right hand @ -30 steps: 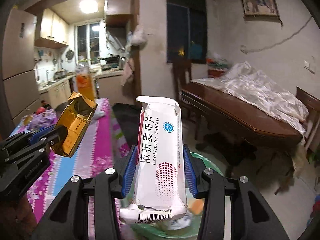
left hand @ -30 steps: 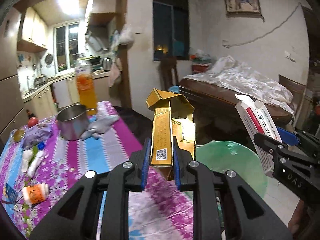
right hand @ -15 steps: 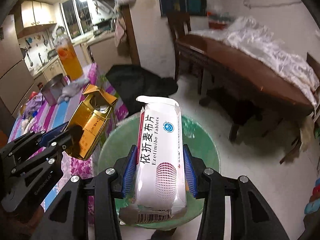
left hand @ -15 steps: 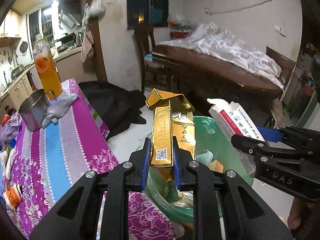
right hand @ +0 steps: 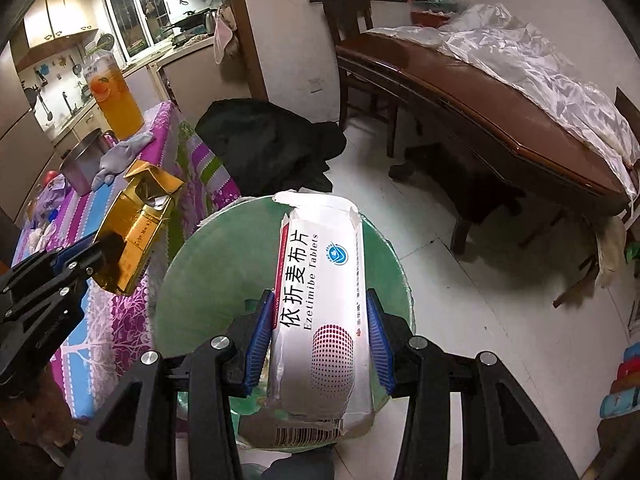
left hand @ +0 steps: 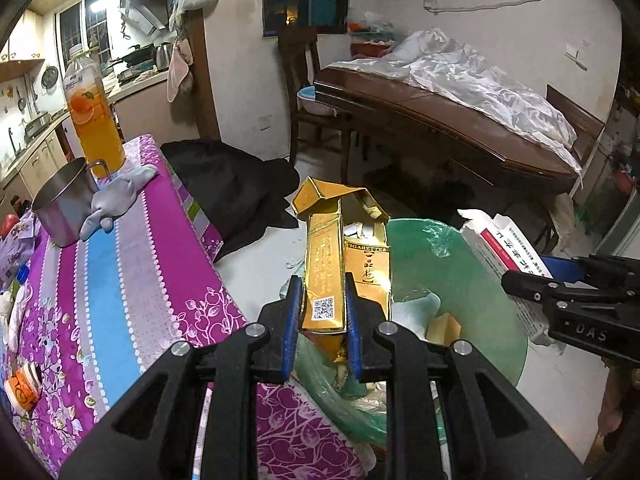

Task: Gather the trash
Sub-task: 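Lift and carry the gold carton and white box over the green bin, then open the left tool to drop the gold carton while the right tool drops the white box, then move both open tools back over the table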

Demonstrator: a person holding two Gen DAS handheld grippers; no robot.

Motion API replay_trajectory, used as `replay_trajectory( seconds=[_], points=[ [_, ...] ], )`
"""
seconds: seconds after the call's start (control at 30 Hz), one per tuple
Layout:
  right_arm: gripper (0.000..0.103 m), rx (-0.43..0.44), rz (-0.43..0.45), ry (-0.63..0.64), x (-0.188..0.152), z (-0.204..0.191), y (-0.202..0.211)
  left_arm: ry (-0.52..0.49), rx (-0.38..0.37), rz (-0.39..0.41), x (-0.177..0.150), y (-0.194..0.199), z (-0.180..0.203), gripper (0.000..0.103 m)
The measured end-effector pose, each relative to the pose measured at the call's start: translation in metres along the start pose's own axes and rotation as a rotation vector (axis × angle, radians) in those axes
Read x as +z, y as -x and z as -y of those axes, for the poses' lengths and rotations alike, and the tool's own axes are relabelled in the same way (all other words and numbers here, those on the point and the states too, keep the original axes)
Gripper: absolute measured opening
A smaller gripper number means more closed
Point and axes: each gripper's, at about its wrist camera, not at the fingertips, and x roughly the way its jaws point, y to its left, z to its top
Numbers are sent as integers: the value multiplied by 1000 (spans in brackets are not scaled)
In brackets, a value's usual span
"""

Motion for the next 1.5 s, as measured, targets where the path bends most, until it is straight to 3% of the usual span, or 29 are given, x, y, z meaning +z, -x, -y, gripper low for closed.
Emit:
replay_trajectory(
  seconds=[0.57,0.7,1.17,1.33,1.5],
  points=[
    [48,-6,-2,-1,0,-1,-3,-6,-12,-29,1,-9,3,20],
    [57,0,17,-17,-2,2,-1,3,-15,-31,0,-10,3,56],
    [57,-12,62,-3,-7,-1,14,8,-16,-30,-2,-6,0,57],
    [59,-13,158,44,-16,-22,39,17,-12,-23,-7,2,-9,57],
    [67,59,312,78,-34,-54,72,31,15,0,-20,20,-34,57]
  ],
)
